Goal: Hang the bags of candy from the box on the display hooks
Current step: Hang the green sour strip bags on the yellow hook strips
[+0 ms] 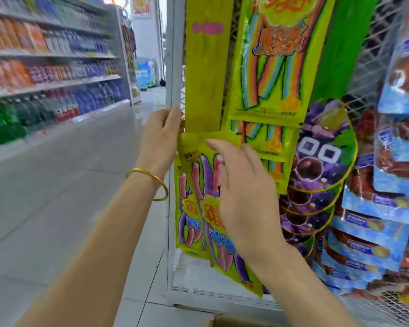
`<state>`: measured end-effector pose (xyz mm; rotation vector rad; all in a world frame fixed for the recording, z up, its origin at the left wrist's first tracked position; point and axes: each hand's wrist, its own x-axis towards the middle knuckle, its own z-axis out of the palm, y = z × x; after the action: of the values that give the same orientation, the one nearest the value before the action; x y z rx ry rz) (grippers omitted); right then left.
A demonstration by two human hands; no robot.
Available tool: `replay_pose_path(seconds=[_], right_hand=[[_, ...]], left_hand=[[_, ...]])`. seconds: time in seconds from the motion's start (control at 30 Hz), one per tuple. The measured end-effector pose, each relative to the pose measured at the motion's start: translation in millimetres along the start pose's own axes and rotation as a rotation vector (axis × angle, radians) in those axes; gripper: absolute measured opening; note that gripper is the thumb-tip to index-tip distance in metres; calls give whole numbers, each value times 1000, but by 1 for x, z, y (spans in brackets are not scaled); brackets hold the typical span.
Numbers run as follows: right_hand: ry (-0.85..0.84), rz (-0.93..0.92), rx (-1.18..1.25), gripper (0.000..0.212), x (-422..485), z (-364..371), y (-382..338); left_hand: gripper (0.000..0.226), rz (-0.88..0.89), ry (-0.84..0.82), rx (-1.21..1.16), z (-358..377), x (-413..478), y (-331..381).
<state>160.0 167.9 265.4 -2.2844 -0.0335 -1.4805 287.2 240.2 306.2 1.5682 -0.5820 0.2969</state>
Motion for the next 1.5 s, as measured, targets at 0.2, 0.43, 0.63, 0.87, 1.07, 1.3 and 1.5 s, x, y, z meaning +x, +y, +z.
replay_pose_path(seconds=[0.2,0.43,0.63,0.87,1.07,1.3,1.5], right_hand=[[-16,46,-110,39,37,1,-11],[-279,297,24,44,54,12,-14],[-293,357,9,56,52,16,-13],[-260,364,-14,48,51,18,-11],[-227,363,-8,48,44,22,-9],[-210,374,16,48,40,26,-7],[-202,367,18,48,38,27,-6]], left_hand=[[40,-294,-63,-136,-9,19,16],[68,-465,-197,-313,-15,14,16],[10,-253,-168,-199,-10,1,11],[12,-280,-179,-285,-9,1,10],[14,-336,-223,-336,-10,3,7],[12,-343,-270,-359,-13,4,6],[12,-322,-307,-341,-14,5,6]])
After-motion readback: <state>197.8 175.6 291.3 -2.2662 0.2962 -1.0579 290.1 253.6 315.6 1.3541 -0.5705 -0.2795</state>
